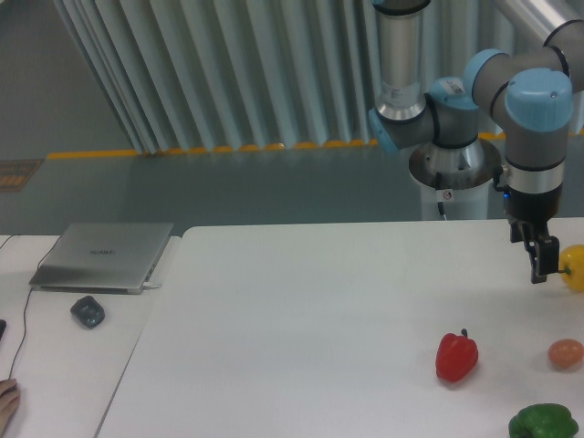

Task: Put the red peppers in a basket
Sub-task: 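Move the gripper away from the yellow pepper toward the red pepper, then lower the open gripper over the red bell pepper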

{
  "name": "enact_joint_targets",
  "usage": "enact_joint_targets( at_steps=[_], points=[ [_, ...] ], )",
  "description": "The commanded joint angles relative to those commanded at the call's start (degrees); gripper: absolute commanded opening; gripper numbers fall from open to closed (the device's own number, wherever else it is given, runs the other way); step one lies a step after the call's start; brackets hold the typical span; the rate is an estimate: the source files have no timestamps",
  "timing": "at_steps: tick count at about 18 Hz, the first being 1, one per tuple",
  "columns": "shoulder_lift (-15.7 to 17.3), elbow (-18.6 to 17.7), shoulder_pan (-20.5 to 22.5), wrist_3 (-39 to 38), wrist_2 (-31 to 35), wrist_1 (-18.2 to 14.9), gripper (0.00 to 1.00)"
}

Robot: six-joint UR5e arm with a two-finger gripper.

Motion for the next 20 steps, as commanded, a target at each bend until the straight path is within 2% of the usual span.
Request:
enact_joint_targets(
  at_steps=[6,9,11,14,17,18,19,20],
  points=[
    [0.4,-0.5,-0.4,0.0,0.0,-0.3,1.0],
    [0.4,-2.0,-0.4,-0.4,-1.6,0.4,1.0],
    [0.8,-2.2,-0.8,-7.0,-3.1,0.4,1.0],
    [0.4,-2.3,-4.1,-16.5,-3.1,1.1,1.0],
    [-0.8,-2.4,-6.6,-27.5,-3.1,3.9,1.0],
    [-1.6,-2.4,-8.0,-34.7,-3.0,5.3,1.0],
    [-2.7,-2.3,-8.8,-39.9,-3.0,8.0,1.0],
    [-3.6,-2.5,-9.8,-41.7,-2.9,10.5,1.0]
  ],
)
